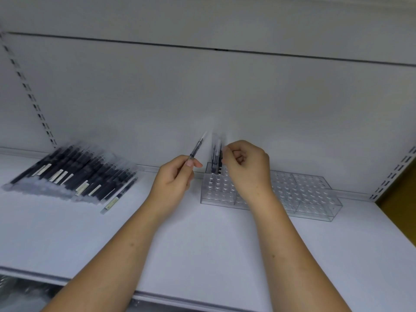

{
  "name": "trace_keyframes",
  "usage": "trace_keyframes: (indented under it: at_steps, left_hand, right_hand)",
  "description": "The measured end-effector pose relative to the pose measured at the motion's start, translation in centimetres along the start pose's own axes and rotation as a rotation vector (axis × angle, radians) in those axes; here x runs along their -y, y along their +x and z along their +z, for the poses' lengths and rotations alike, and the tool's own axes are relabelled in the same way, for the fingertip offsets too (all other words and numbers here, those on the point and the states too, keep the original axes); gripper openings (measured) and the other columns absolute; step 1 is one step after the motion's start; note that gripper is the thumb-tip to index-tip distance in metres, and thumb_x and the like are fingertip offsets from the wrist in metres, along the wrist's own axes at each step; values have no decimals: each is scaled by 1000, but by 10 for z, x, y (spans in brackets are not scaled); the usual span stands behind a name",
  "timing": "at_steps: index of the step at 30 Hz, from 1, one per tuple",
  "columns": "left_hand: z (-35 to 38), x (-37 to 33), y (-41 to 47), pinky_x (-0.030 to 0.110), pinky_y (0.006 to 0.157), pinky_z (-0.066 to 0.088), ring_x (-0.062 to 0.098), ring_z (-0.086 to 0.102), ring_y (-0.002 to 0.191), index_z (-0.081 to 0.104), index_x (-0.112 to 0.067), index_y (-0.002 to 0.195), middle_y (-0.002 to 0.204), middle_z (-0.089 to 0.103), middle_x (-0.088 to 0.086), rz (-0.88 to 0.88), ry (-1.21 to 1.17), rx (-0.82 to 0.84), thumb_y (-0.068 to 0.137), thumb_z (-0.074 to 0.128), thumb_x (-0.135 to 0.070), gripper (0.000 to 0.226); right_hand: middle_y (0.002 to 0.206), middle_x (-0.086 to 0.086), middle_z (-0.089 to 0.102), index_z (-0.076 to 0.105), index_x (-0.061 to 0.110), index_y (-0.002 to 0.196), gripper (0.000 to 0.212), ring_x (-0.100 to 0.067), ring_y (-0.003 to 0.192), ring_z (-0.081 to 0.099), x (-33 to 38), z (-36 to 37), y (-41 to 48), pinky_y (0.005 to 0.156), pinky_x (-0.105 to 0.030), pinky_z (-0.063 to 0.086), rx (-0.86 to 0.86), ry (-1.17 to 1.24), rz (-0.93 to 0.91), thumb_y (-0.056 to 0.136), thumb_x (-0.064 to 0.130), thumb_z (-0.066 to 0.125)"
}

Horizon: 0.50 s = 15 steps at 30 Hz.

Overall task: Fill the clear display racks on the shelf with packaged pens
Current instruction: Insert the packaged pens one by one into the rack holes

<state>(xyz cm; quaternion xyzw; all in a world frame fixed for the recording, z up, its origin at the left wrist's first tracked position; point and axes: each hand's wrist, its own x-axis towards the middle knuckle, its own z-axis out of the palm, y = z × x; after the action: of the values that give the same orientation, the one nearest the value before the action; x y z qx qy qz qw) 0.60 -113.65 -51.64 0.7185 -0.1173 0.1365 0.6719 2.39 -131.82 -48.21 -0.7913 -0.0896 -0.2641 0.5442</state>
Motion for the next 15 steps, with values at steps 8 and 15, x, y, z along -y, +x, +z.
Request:
trace_keyframes:
  at_steps: [8,15]
  left_hand:
    - [-2,3,-4,22,70,42,4,54,72,69,-22,98,74,60,-18,159,173,11,105,48,-29,23]
    - [1,-9,-11,8,70,40,-3,62,81,63,-37,98,84,67,-27,247,299,44,108,50,-13,29]
  right_hand:
    - [73,-4,73,77,17,96,4,-8,57,59,16,5,-12,59,-30,53,291,241,85,96,17,73]
    - [67,9,70,75,17,94,2,-17,58,52,14,12,-14,59,-39,47,312,274,40,95,15,74]
